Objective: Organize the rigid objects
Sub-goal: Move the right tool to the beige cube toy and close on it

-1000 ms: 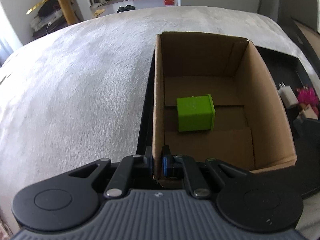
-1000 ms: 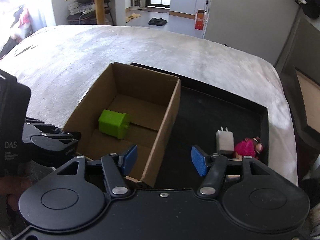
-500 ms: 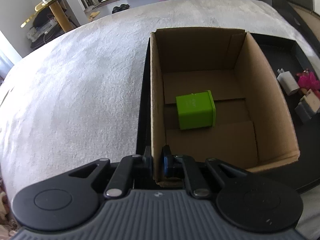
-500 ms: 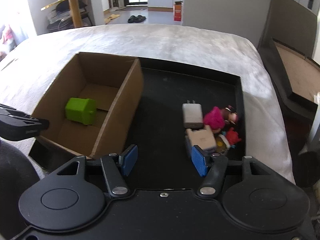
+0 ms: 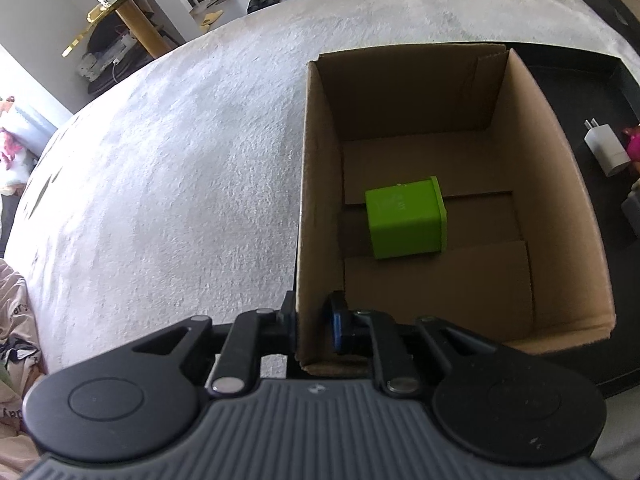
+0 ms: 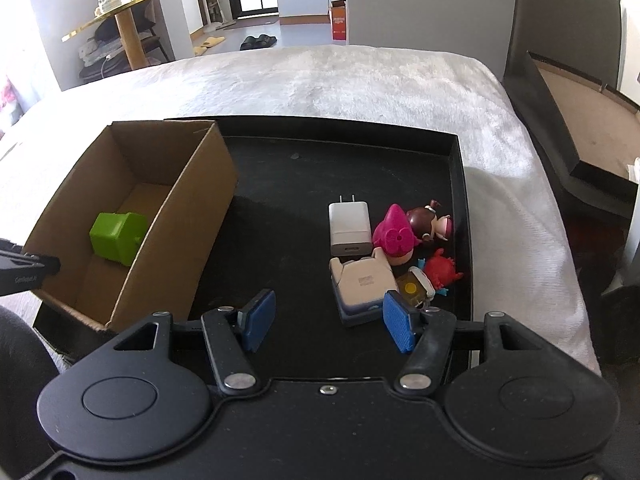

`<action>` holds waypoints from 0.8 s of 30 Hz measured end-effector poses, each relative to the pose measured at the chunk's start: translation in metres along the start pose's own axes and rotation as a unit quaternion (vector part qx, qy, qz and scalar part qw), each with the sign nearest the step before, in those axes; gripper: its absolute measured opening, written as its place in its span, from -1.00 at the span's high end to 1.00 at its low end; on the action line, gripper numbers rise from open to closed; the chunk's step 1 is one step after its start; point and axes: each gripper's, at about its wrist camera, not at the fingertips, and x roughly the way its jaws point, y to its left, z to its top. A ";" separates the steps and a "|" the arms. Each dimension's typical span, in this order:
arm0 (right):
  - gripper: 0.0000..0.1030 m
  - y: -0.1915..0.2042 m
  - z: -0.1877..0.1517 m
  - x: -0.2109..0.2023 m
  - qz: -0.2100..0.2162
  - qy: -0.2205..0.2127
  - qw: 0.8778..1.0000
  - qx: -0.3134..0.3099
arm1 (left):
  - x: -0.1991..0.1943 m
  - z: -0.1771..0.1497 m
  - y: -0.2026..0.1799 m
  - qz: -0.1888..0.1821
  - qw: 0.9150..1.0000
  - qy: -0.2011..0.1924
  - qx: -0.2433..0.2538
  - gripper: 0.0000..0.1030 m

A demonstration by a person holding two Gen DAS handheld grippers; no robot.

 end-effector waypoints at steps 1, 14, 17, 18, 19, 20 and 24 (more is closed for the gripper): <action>-0.16 -0.001 0.000 0.002 0.002 0.000 1.000 0.002 | 0.000 0.000 -0.001 0.003 1.000 0.000 0.002 0.71; -0.16 -0.018 0.008 0.022 0.006 0.001 1.000 0.024 | -0.001 0.007 -0.009 0.033 0.999 0.011 0.025 0.68; -0.16 -0.023 0.007 0.028 0.005 0.003 1.000 0.028 | 0.000 0.009 -0.011 0.037 0.999 0.012 0.031 0.67; -0.16 -0.024 0.007 0.029 0.004 0.004 1.000 0.028 | 0.001 0.008 -0.011 0.037 0.999 0.013 0.033 0.67; -0.16 -0.026 0.006 0.031 0.003 0.005 1.000 0.028 | 0.001 0.008 -0.010 0.037 0.999 0.013 0.033 0.66; -0.16 -0.026 0.005 0.032 0.003 0.007 1.000 0.028 | 0.002 0.007 -0.010 0.037 0.999 0.013 0.033 0.66; -0.16 -0.029 0.002 0.038 0.002 0.013 0.999 0.032 | 0.003 0.007 -0.011 0.037 0.999 0.015 0.033 0.65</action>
